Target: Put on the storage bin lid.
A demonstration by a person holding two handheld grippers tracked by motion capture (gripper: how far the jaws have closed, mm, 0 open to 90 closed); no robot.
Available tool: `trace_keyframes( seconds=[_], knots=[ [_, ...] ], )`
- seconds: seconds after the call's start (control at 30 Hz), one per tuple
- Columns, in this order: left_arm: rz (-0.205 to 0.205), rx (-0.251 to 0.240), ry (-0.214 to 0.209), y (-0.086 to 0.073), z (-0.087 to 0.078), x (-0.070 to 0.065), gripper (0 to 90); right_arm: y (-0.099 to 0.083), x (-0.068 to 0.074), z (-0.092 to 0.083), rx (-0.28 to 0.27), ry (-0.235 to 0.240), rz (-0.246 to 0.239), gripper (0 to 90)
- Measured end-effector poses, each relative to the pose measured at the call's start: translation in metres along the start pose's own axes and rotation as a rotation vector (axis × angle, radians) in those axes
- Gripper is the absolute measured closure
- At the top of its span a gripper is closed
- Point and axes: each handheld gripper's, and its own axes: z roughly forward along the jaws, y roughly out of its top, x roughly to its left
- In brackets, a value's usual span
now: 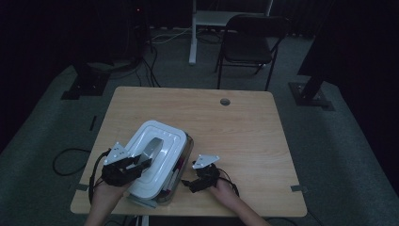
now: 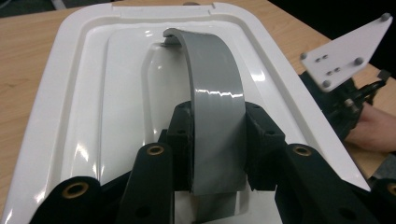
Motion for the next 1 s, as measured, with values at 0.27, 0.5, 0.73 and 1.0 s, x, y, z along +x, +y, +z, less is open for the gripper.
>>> trace_keyframes(
  seconds=[0.27, 0.5, 0.73, 1.0],
  knots=[
    [-0.01, 0.027, 0.006, 0.0, 0.014, -0.007, 68.6, -0.004, -0.001, -0.008, -0.011, -0.034, 0.0, 12.9],
    [-0.01, 0.037, 0.015, -0.001, 0.017, -0.013, 68.6, -0.009, -0.011, -0.02, -0.022, -0.059, 0.033, 12.9],
    [-0.011, 0.035, 0.002, -0.001, 0.019, -0.017, 68.7, -0.009, -0.015, -0.024, -0.035, -0.066, 0.045, 12.9],
    [-0.014, 0.04, -0.008, -0.003, 0.022, -0.02, 68.5, -0.011, -0.016, -0.024, -0.027, -0.062, 0.053, 12.9]
  ],
)
